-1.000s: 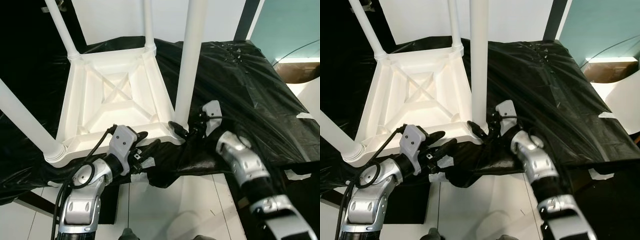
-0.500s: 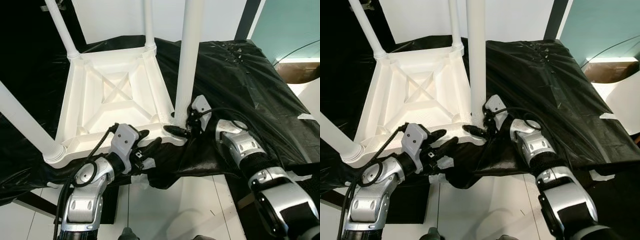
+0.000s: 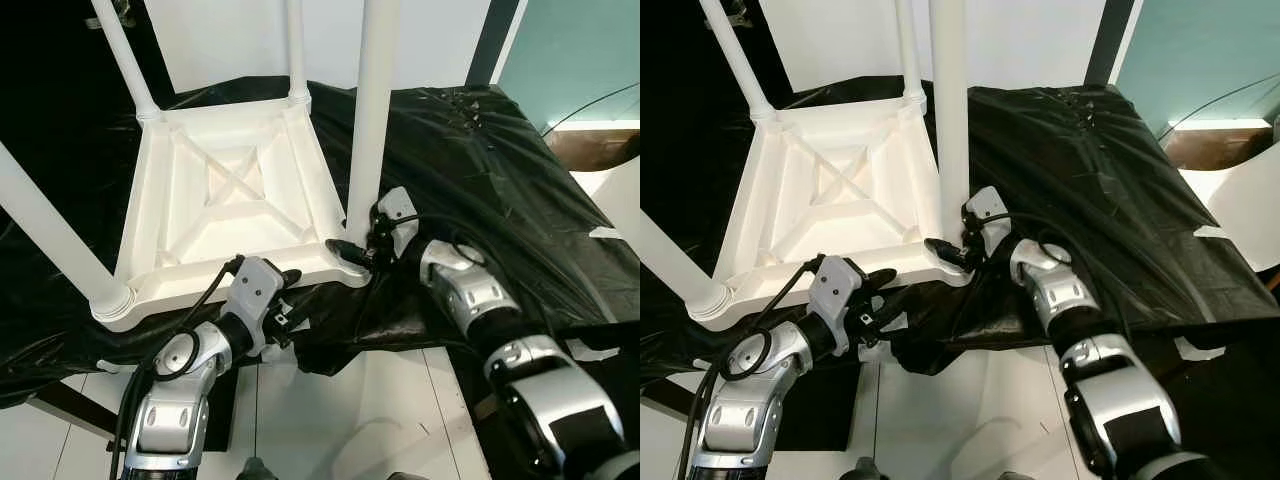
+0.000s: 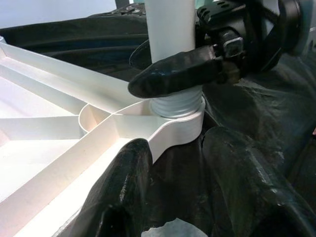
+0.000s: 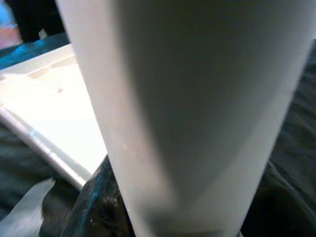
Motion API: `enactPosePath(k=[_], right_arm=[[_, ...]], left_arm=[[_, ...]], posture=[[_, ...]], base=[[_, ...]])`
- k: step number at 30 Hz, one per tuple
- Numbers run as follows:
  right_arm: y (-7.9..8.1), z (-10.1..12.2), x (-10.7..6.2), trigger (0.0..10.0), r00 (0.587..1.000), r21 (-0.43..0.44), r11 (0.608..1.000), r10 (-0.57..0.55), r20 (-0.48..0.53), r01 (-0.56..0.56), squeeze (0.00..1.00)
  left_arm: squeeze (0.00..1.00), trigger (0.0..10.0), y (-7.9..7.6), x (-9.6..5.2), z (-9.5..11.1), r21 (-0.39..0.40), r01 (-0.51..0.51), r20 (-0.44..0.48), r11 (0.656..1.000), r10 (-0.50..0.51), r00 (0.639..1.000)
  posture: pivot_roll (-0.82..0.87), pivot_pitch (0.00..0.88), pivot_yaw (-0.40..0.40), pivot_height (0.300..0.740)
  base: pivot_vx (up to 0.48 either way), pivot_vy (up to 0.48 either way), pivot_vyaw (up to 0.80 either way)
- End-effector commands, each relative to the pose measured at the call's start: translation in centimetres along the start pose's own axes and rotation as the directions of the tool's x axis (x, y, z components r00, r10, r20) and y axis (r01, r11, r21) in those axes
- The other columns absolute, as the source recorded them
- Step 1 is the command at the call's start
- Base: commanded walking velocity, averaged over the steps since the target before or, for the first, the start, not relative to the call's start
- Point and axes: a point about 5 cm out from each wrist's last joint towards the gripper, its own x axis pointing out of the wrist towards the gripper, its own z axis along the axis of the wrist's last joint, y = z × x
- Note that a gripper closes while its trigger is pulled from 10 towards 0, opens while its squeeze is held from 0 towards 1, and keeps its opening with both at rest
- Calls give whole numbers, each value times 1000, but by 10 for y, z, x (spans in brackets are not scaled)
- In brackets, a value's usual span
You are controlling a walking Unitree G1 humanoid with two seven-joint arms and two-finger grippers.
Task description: Building children table
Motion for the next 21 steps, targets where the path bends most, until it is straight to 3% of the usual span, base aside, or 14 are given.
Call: enactPosePath(k=[1, 5, 6, 9, 12, 18, 19, 21], right_arm=[[6, -16, -1, 0, 997, 46, 998, -31, -73, 34, 0], [9, -18, 2, 0, 990, 103, 987, -119, -74, 126, 0], [12, -19, 5, 0, 979, 133, 971, -190, -78, 199, 0], [25, -24, 5, 0, 895, 200, 872, -433, -111, 447, 0], [34, -27, 4, 0, 870, 229, 839, -477, -129, 494, 0], [40, -23, 6, 0, 884, 263, 844, -451, -121, 467, 0], [41, -21, 6, 10000, 888, 257, 851, -445, -110, 458, 0], [43, -19, 6, 10000, 892, 254, 855, -441, -103, 452, 0]], left_arm=[[0, 10000, 5, 3, -2, 5, -131, -7, 991, 131, 991], [0, 10000, 5, 3, -2, 3, -129, -8, 992, 129, 992], [0, 10000, 4, 3, -2, 2, -128, -9, 992, 128, 992], [0, 10000, 4, 4, -2, -9, -129, -9, 992, 129, 992], [0, 10000, 4, 5, -2, -18, -131, -6, 991, 131, 991], [0, 10000, 4, 6, -2, -19, -132, -7, 991, 132, 991], [0, 10000, 4, 6, -2, -19, -134, -5, 991, 134, 991], [0, 10000, 4, 6, -2, -19, -136, -4, 991, 136, 991]], posture=[[83, 31, -32, 740], [81, 33, -30, 740], [76, 35, -31, 740], [75, 35, -30, 740], [73, 36, -33, 740], [70, 33, -37, 740], [71, 31, -39, 740], [69, 30, -40, 740]], base=[[0, 0, 0], [0, 0, 0], [0, 0, 0], [0, 0, 0], [0, 0, 0], [0, 0, 0], [0, 0, 0], [0, 0, 0]])
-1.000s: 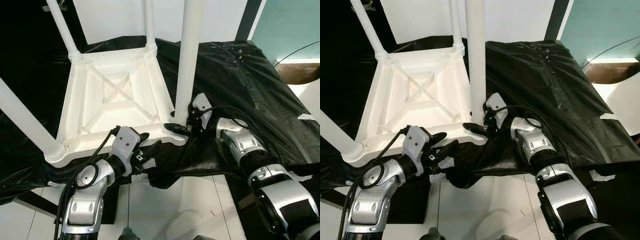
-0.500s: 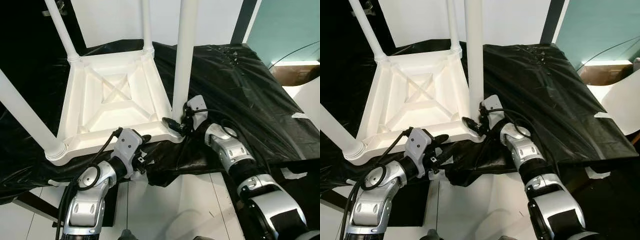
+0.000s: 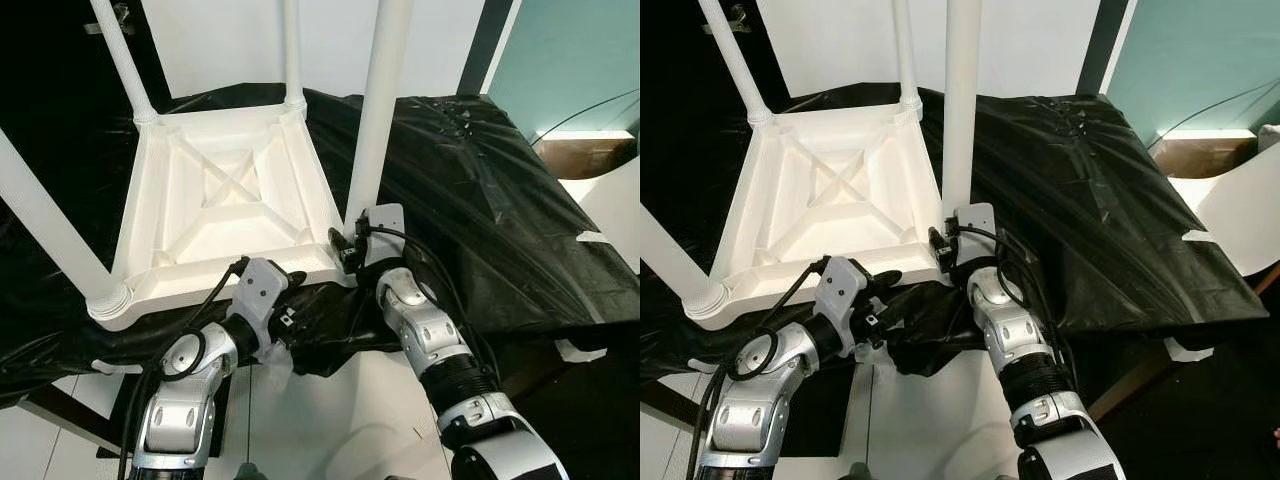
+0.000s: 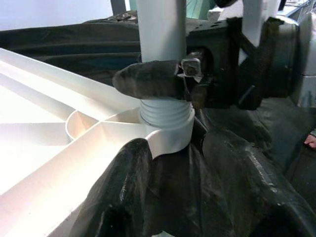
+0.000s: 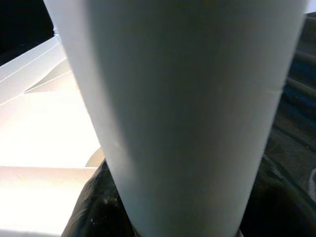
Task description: Building children table
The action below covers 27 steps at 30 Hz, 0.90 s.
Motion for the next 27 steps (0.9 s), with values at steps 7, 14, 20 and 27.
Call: enactPosePath(k=[7, 14, 20, 27], right_arm=[[-12, -5, -9, 10000, 1000, 44, 999, 13, -27, -12, 1000], [-32, 3, -22, 10000, 980, -37, 980, 196, 27, -195, 1000], [-51, 11, -18, 10000, 940, -120, 933, 340, -16, -339, 1000], [-49, 19, -5, 10000, 836, -202, 811, 539, -109, -549, 0]], left_arm=[[0, 10000, 8, 3, 0, 6, -150, -4, 989, 150, 989], [0, 10000, 10, 2, 0, 4, -170, 3, 985, 170, 985], [0, 10000, 11, 2, 0, 5, -172, 2, 985, 172, 985], [0, 10000, 13, 4, 1, 13, -164, 2, 986, 164, 986]], posture=[[71, 24, -50, 740], [74, 20, -59, 740], [72, 15, -53, 740], [74, 4, -48, 740]], base=[[0, 0, 0], [0, 0, 0], [0, 0, 0], [0, 0, 0]])
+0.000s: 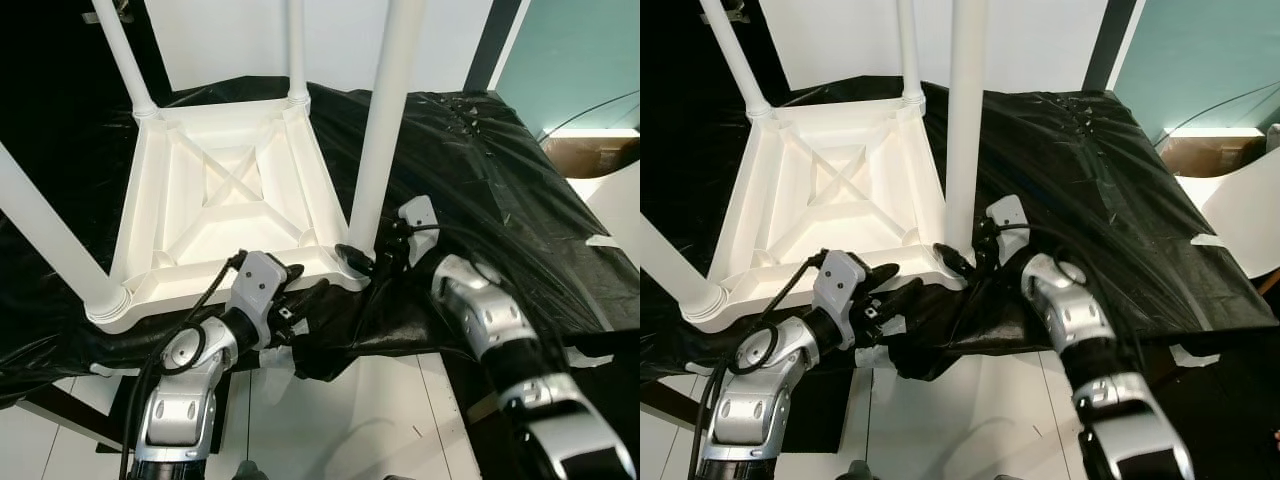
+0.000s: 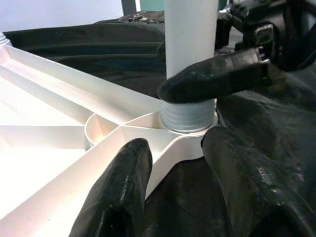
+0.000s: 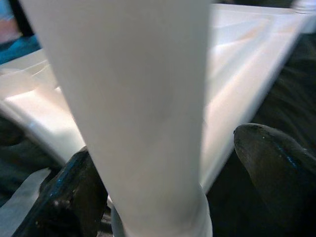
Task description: Building children table
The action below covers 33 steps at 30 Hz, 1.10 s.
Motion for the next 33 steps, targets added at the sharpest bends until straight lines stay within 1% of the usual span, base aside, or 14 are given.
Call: enactPosePath(k=[1, 2, 3, 5, 6, 14, 17, 18, 24, 25, 26, 28, 29, 33], right_arm=[[4, -5, 4, 10000, 997, -12, 997, 70, -35, -70, 0], [4, -5, 4, 10000, 997, -12, 997, 70, -35, -70, 0], [3, -6, 8, 7882, 993, -36, 994, 101, -59, -103, 0], [3, -6, 10, 7882, 990, -52, 991, 119, -75, -124, 0], [2, -7, 11, 0, 988, -65, 989, 126, -87, -132, 0], [-2, -10, 12, 0, 984, -52, 989, 134, -117, -141, 0], [-4, -15, 13, 0, 990, -22, 998, 61, -128, -64, 0], [-4, -15, 13, 0, 990, -22, 998, 61, -128, -64, 0], [3, -20, 19, 0, 996, 32, 999, -16, -92, 19, 0], [6, -21, 22, 0, 994, 68, 995, -60, -89, 67, 0], [6, -21, 22, 0, 994, 68, 995, -60, -89, 67, 0], [11, -22, 25, 0, 990, 113, 986, -113, -90, 123, 0], [11, -22, 25, 0, 990, 113, 986, -113, -90, 123, 0], [19, -26, 29, 0, 974, 166, 961, -206, -93, 219, 0]], left_arm=[[0, 10000, 8, 1, -3, 5, -146, -8, 989, 146, 989], [0, 10000, 8, 1, -3, 5, -146, -8, 989, 146, 989], [0, 10000, 8, 1, -2, 8, -145, -8, 989, 145, 989], [0, 10000, 8, 1, -2, 10, -145, -8, 989, 145, 989], [0, 10000, 9, 1, -2, 13, -147, -7, 989, 147, 989], [0, 10000, 10, -1, -2, 11, -166, -5, 986, 166, 986], [0, 10000, 7, 0, -3, 5, -163, -7, 987, 163, 987], [0, 10000, 7, 0, -3, 5, -163, -7, 987, 163, 987], [0, 10000, 8, 0, -3, 8, -156, -10, 988, 156, 988], [0, 10000, 9, 0, -3, 10, -158, -11, 987, 158, 987], [0, 10000, 9, 0, -3, 10, -158, -11, 987, 158, 987], [0, 10000, 11, -1, -3, 13, -159, -13, 987, 159, 987], [0, 10000, 11, -1, -3, 13, -159, -13, 987, 159, 987], [0, 10000, 10, -3, -4, 14, -153, -21, 988, 153, 988]], posture=[[74, 4, -48, 740], [74, 4, -48, 740], [81, 0, -51, 740], [81, 0, -51, 740], [89, 0, -56, 740], [106, 0, -74, 740], [103, 0, -74, 740], [103, 0, -74, 740], [102, 0, -70, 740], [101, 0, -66, 740], [101, 0, -66, 740], [101, 0, -60, 740], [101, 0, -60, 740], [97, 0, -46, 740]], base=[[0, 0, 0], [0, 0, 0], [0, 0, 0], [0, 0, 0], [0, 0, 0], [0, 0, 0], [0, 0, 0], [0, 0, 0], [0, 0, 0], [0, 0, 0], [0, 0, 0], [0, 0, 0], [0, 0, 0], [0, 0, 0]])
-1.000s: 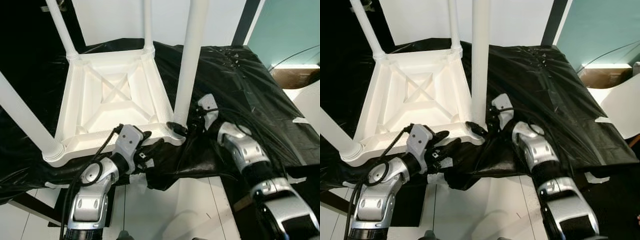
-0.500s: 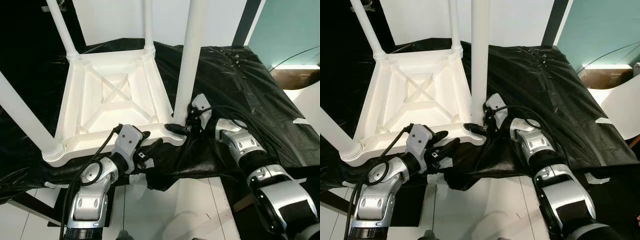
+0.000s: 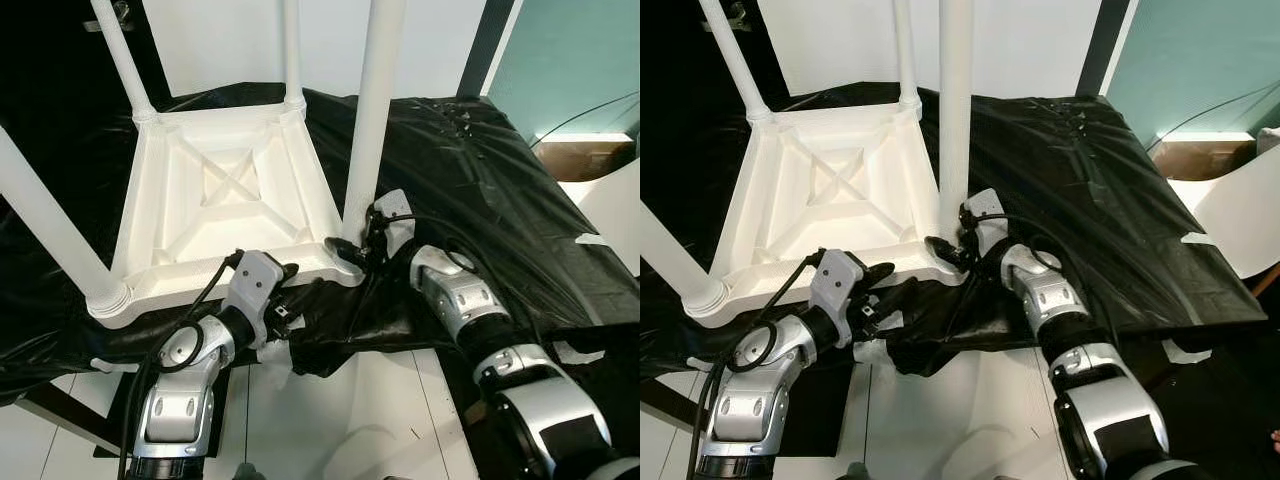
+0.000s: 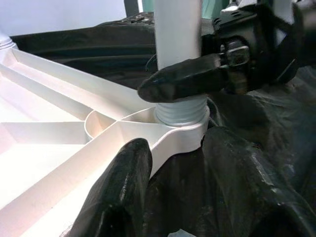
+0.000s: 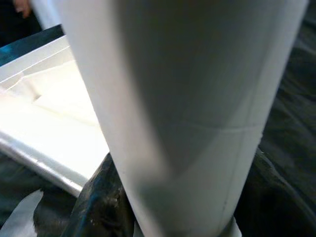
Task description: Building children table
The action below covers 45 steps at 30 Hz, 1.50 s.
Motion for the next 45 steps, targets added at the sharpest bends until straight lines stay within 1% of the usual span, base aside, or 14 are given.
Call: enactPosePath(k=[1, 8, 11, 12, 13, 18, 19, 20, 22, 23, 29, 34, 35, 45], right_arm=[[6, -16, -1, 0, 996, 59, 996, -68, -59, 71, 0], [20, -24, 0, 0, 960, 108, 955, -269, -80, 276, 0], [29, -25, 1, 0, 950, 141, 940, -302, -85, 311, 0], [31, -24, 0, 2118, 952, 146, 942, -295, -77, 303, 0], [31, -22, 0, 10000, 957, 152, 945, -282, -65, 289, 0], [31, -15, -1, 10000, 966, 136, 956, -258, -23, 259, 0], [28, -11, -3, 10000, 967, 123, 960, -254, -5, 253, 102], [26, -10, -4, 10000, 970, 112, 964, -244, 0, 243, 937], [25, -10, -5, 10000, 971, 104, 966, -238, 2, 236, 937], [24, -9, -6, 10000, 974, 88, 971, -226, 6, 224, 1000], [14, -7, -16, 10000, 986, 46, 986, -163, 20, 162, 1000], [3, -7, -25, 10000, 999, -25, 999, -31, 30, 32, 1000], [-1, -6, -26, 10000, 999, -48, 998, 36, 26, -35, 0], [-11, 1, -18, 10000, 969, -131, 961, 241, -43, -245, 0]], left_arm=[[0, 10000, 6, -2, 0, 4, -130, -5, 991, 130, 991], [0, 10000, 5, 0, 0, 2, -120, -7, 993, 120, 993], [0, 10000, 5, 1, 1, -2, -119, -3, 993, 119, 993], [0, 10000, 4, 2, 0, -4, -115, -4, 993, 115, 993], [0, 10000, 4, 2, 0, -4, -110, -5, 994, 110, 994], [0, 10000, 3, 2, -1, -4, -100, -7, 995, 100, 995], [0, 10000, 3, 2, -1, -5, -100, -6, 995, 100, 995], [0, 10000, 2, 3, -1, -5, -100, -6, 995, 100, 995], [0, 10000, 2, 3, -1, -5, -99, -5, 995, 99, 995], [0, 10000, 2, 3, -1, -5, -99, -5, 995, 99, 995], [0, 10000, 4, 4, -1, -2, -103, -3, 995, 103, 995], [0, 10000, 4, 4, 0, 0, -106, 0, 994, 106, 994], [0, 10000, 5, 4, 0, 4, -109, 1, 994, 109, 994], [0, 10000, 11, 4, 1, 14, -124, 8, 992, 124, 992]], posture=[[96, 3, -43, 740], [95, 4, -42, 740], [90, 2, -40, 740], [90, 0, -40, 740], [90, 0, -40, 740], [89, 0, -41, 740], [90, 0, -43, 740], [90, 0, -44, 740], [90, 0, -44, 740], [91, 0, -46, 740], [94, 0, -51, 740], [96, 0, -53, 740], [100, 0, -56, 740], [111, 0, -59, 740]], base=[[0, 0, 0], [0, 0, 0], [0, 0, 0], [0, 0, 0], [0, 0, 0], [0, 0, 0], [0, 0, 0], [0, 0, 0], [0, 0, 0], [0, 0, 0], [0, 0, 0], [0, 0, 0], [0, 0, 0], [0, 0, 0]])
